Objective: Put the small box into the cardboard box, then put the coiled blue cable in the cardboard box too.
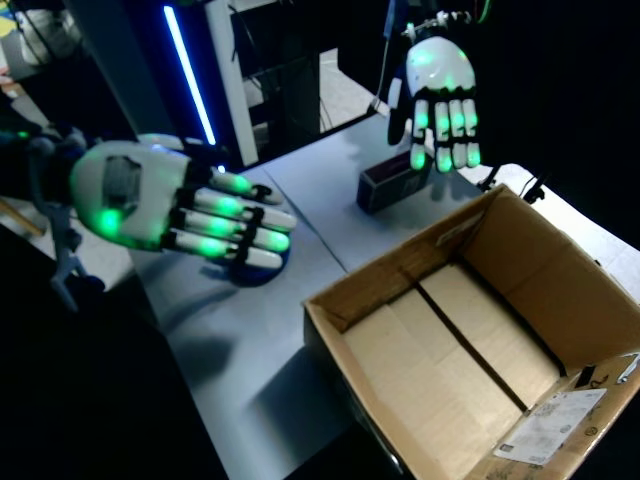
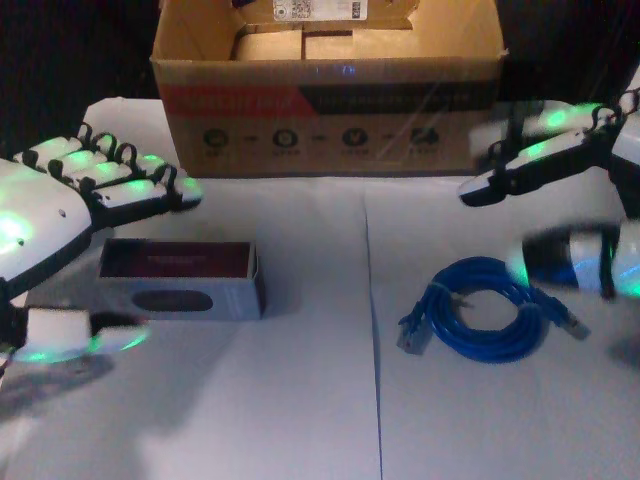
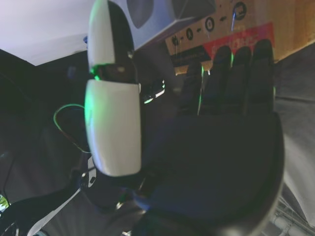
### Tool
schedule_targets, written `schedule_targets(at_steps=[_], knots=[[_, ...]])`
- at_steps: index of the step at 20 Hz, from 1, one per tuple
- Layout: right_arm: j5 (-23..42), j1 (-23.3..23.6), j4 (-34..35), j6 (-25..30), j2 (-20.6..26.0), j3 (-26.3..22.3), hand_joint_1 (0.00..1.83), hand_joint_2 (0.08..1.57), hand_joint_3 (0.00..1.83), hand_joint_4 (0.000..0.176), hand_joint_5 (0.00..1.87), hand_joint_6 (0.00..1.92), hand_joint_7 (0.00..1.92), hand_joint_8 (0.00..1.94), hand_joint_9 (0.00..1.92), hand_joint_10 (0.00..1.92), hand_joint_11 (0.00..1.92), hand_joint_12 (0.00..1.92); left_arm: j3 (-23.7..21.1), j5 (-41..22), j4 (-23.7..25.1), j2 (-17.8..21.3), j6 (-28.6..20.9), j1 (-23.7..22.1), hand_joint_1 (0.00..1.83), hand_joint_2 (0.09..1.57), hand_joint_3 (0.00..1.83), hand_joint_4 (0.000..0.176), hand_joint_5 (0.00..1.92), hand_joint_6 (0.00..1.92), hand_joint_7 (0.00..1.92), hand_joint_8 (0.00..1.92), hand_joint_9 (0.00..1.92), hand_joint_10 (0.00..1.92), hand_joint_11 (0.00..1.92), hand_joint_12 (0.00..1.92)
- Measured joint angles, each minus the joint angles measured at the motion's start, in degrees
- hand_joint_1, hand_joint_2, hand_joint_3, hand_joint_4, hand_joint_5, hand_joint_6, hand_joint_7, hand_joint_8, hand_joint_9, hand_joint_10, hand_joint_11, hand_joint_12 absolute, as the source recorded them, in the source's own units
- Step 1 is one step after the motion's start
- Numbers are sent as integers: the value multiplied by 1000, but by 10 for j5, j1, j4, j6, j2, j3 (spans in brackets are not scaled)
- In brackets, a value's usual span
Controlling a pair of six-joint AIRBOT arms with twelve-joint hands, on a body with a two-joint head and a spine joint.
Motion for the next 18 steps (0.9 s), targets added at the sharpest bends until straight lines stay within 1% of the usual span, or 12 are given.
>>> schedule_targets(at_steps=[2, 7, 9, 10, 11, 12, 13, 14, 15, 16, 17, 18], knots=[[-5, 0, -5, 0, -3, 0, 248, 953, 0, 176, 0, 0, 0, 0, 0, 0, 0, 0, 0, 0, 3, 0, 0, 0, 341, 1044, 0, 176, 216, 0, 146, 0, 136, 0, 0, 355], [-1, 0, -3, 0, -3, 0, 318, 938, 0, 176, 0, 0, 0, 0, 0, 0, 0, 0, 5, 2, 1, -7, 0, 0, 544, 920, 0, 176, 218, 2, 171, 3, 152, 3, 0, 386], [-1, 0, -3, 0, -3, 1, 383, 965, 7, 176, 0, 0, 0, 0, 0, 0, 0, 0, 9, 5, 2, -16, 0, 0, 745, 979, 6, 174, 318, 5, 318, 6, 351, 9, 161, 576], [0, 0, -3, 0, -3, 1, 372, 978, 10, 176, 0, 0, 0, 0, 0, 0, 0, 0, 11, 5, 2, -21, 0, -1, 817, 1046, 1, 143, 383, 1, 414, 3, 494, 14, 252, 754], [0, 0, -3, 0, -5, 1, 367, 991, 13, 176, 0, 0, 0, 0, 0, 0, 0, 0, 16, 12, 5, -27, 0, -6, 1027, 1121, 2, 23, 636, 12, 677, 14, 792, 58, 510, 868], [-1, 0, -5, 0, -5, 1, 391, 993, 11, 176, 0, 0, 0, 0, 0, 0, 0, 0, 19, 18, 4, -32, 1, -13, 1170, 1136, 0, 20, 871, 788, 881, 905, 986, 99, 726, 829], [-1, 0, -5, 0, -6, 1, 392, 999, 12, 176, 0, 0, 0, 0, 0, 0, 0, 0, 25, 20, 4, -37, -2, -19, 1327, 1121, 2, 0, 964, 757, 901, 1039, 955, 1059, 814, 914], [0, 0, -5, 0, -6, 1, 389, 1010, 13, 176, 0, 0, 0, 0, 0, 0, 0, 0, 26, 18, 4, -38, -2, -22, 1377, 1116, 1, 0, 1105, 498, 874, 1135, 919, 1368, 805, 1118], [0, 0, -5, 0, -6, 1, 388, 1022, 15, 176, 0, 0, 0, 0, 0, 0, 0, 0, 26, 17, 1, -38, -3, -27, 1370, 1120, 2, 0, 1082, 586, 861, 1110, 918, 1381, 773, 1202], [-1, 0, -3, 0, -6, 1, 387, 1030, 15, 176, 0, 0, 0, 0, 0, 0, 0, 0, 27, 9, 0, -38, -8, -28, 1261, 1146, 8, 0, 978, 781, 861, 1314, 925, 1103, 841, 1307], [0, 0, -3, 0, -6, 1, 390, 1036, 16, 176, 0, 0, 0, 0, 0, 0, 0, 0, 27, 3, 3, -33, -8, -31, 1347, 1144, 0, 0, 964, 728, 815, 1257, 949, 1304, 835, 1325], [0, 0, -4, 0, -6, 1, 381, 1046, 15, 176, 0, 0, 0, 0, 0, 0, 0, 0, 27, -7, 8, -28, -9, -32, 1238, 1164, 6, 0, 945, 889, 809, 1346, 900, 1086, 776, 1342]])
